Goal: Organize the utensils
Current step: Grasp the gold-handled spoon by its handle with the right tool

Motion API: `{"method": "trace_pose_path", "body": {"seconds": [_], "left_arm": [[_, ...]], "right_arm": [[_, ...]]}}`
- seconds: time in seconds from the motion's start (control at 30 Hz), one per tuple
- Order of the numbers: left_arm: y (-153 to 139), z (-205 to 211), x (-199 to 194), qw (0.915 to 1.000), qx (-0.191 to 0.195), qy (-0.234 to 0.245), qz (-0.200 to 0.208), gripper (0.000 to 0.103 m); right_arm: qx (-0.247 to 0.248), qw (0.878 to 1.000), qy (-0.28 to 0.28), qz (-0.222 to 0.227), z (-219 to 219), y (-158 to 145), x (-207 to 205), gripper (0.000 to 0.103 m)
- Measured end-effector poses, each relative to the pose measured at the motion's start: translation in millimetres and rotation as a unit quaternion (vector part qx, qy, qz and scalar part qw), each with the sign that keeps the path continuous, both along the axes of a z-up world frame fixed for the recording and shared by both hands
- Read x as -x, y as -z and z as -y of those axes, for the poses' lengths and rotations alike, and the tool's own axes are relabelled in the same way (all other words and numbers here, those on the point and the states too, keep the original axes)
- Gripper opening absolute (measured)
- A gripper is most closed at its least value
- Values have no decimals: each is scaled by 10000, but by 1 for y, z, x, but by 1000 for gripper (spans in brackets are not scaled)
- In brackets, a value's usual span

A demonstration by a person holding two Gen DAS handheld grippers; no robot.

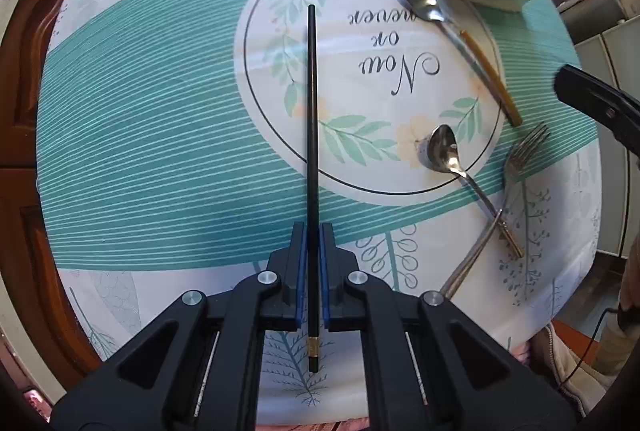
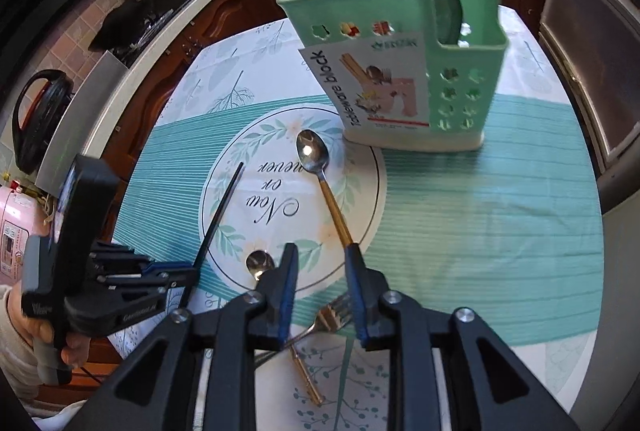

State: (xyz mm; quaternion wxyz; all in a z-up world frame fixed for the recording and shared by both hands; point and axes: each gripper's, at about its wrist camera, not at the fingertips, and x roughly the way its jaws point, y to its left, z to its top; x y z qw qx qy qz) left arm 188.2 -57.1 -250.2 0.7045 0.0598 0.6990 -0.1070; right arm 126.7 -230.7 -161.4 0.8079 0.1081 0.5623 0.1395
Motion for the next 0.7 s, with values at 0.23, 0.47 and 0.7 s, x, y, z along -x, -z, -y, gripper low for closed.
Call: {"method": "trace_pose_path", "body": {"seconds": [0.23, 0.47, 0.7], "left_arm": [[-33, -21, 1, 9987, 374, -104, 343, 3], [-76, -30, 2, 9943, 697, -111, 802, 3], [-115, -34, 4, 9843, 912, -132, 1503, 3]], "right_arm": [[39, 9990, -266, -346, -10, 4, -37, 27], [428, 9953, -589, -639, -31, 15, -68, 27], [1118, 9846, -958, -941, -52, 36, -83, 27]]}}
